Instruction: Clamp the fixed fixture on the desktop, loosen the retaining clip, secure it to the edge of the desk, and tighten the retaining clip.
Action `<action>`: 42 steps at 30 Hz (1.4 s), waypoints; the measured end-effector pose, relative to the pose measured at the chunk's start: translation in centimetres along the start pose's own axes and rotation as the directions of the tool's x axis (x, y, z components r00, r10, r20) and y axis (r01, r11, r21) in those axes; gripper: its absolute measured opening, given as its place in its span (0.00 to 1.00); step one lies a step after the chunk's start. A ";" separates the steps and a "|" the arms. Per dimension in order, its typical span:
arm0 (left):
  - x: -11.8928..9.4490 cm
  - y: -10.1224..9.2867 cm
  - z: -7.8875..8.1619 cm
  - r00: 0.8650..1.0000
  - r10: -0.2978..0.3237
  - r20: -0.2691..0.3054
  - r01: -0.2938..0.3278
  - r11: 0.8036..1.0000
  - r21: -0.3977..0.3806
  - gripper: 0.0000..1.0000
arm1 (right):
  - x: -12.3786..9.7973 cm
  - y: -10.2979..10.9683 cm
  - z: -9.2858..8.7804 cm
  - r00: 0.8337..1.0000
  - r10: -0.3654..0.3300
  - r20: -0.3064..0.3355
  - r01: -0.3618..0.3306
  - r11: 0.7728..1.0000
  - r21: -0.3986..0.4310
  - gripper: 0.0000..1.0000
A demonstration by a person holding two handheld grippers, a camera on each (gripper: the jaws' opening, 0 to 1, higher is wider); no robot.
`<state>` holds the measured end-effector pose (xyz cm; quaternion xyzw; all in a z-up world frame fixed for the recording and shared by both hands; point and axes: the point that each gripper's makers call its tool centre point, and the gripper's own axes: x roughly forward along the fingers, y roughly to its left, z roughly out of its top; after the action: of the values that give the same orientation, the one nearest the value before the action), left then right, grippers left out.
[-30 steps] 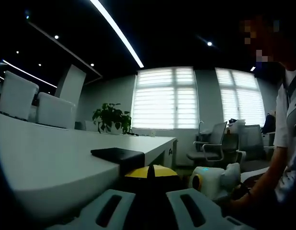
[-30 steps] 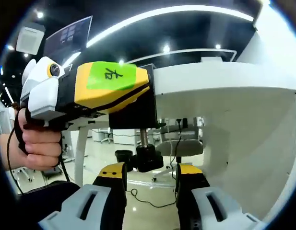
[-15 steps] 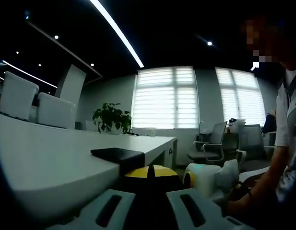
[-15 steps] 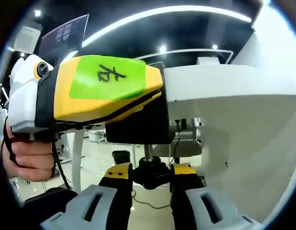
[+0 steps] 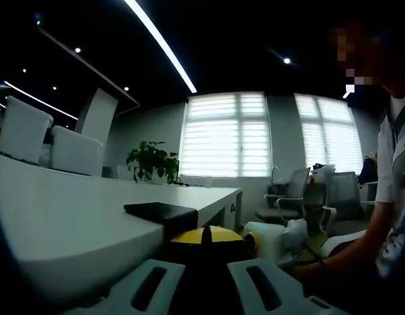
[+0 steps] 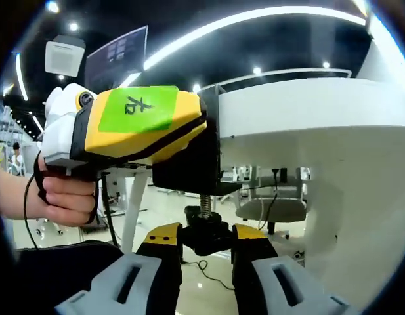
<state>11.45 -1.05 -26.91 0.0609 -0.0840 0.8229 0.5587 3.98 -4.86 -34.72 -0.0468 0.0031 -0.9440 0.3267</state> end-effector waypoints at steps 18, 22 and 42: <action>0.1 0.5 0.0 1.000 0.002 -0.003 -0.002 1.000 -0.004 0.01 | -2.5 0.4 -0.3 0.948 -0.318 -0.030 0.319 0.947 0.027 0.46; 0.1 0.6 0.1 1.000 0.004 -0.003 -0.004 1.000 -0.003 0.01 | -1.8 0.9 0.8 0.936 -0.352 0.012 0.353 0.935 -0.042 0.43; 0.2 0.7 0.2 1.000 -0.008 0.010 0.008 1.000 -0.024 0.01 | -1.1 -1.0 0.3 0.932 -0.361 0.029 0.363 0.928 -0.086 0.25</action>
<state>10.70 -1.21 -26.75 0.0587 -0.0965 0.8192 0.5623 4.24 -3.39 -34.43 -0.0671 0.0349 -0.9866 0.1446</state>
